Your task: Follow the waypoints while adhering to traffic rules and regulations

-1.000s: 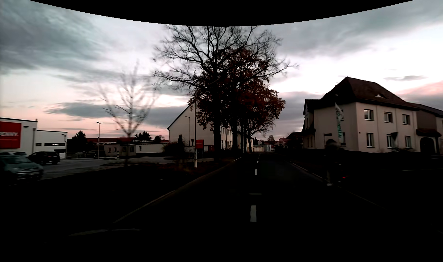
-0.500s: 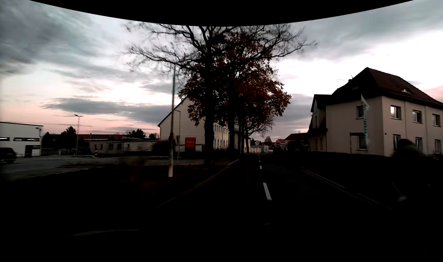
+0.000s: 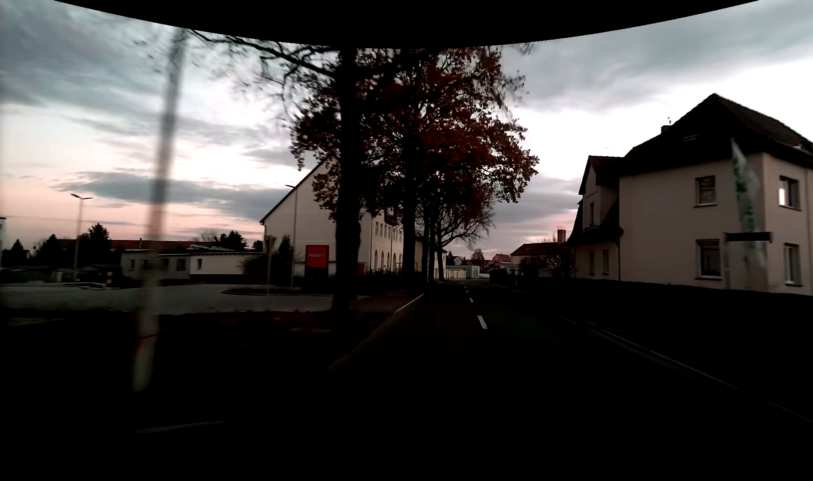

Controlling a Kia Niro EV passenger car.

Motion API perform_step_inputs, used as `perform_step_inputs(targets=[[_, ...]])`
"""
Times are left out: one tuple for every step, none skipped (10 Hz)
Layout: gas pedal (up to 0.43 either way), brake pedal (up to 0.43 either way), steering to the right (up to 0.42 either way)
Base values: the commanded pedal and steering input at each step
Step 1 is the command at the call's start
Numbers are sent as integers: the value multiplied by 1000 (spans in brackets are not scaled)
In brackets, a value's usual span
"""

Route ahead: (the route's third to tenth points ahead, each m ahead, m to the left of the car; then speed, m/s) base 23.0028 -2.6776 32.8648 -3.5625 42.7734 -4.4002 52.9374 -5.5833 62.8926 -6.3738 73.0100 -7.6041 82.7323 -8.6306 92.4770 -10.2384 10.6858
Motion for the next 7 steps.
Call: perform_step_inputs(targets=[[110,0,36],[118,0,36],[118,0,36],[118,0,35],[118,0,35],[118,0,35],[118,0,35]])
